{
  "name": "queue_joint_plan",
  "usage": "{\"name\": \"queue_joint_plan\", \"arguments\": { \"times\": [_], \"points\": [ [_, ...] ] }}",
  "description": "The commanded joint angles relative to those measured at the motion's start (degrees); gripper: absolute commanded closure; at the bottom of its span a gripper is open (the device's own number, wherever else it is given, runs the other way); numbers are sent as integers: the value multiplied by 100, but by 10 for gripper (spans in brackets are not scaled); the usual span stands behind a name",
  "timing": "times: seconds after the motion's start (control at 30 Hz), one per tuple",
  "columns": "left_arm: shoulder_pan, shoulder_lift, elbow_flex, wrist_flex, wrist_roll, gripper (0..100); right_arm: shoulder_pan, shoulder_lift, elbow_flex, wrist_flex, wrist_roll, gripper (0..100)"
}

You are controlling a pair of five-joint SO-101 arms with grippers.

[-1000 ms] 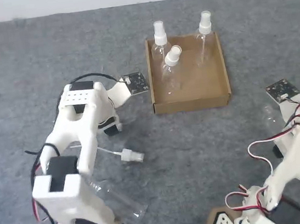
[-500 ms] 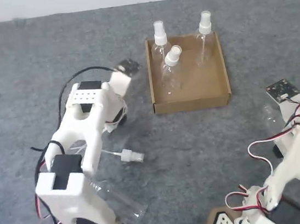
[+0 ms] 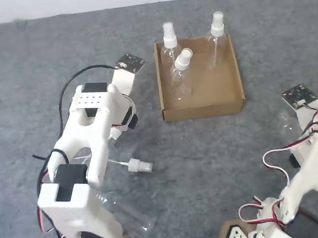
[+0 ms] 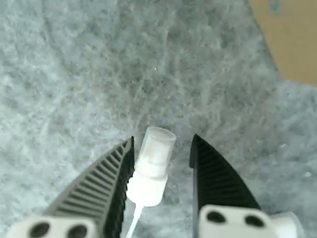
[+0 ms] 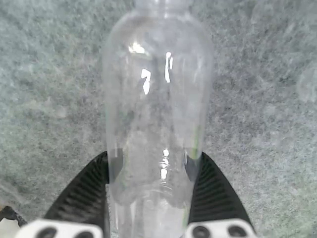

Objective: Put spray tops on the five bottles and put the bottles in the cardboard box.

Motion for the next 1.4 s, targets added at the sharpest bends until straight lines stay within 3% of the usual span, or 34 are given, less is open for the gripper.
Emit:
{"name": "queue_joint_plan", "arguments": {
  "times": [0.0, 0.23, 0.47, 0.6, 0.77, 0.97, 1.07, 1.23, 1.37],
  "points": [
    [-26, -44, -66, -105, -246, 849, 48, 22, -70, 84, 97, 992],
    [9, 378, -22, -105, -246, 855, 136, -13, 53, 84, 88, 991],
    [-44, 220, -189, -62, -88, 986, 426, -31, 35, 31, 88, 991],
    [-53, -484, -198, -62, 141, 988, 426, -31, 35, 31, 88, 976],
    [-334, -1662, -207, 18, 396, 988, 426, -31, 35, 31, 88, 863],
    [-730, -3235, -171, 53, 738, 988, 382, -40, 9, 4, 62, 850],
    [-730, -4035, -180, 545, 958, 988, 418, -40, 9, -154, -35, 827],
    [-378, -5187, -163, 1538, 1204, 988, 347, -40, 9, -154, -123, 677],
    [-79, -5697, -40, 1820, 1257, 988, 75, -40, 9, -136, -141, 623]
  ]
}}
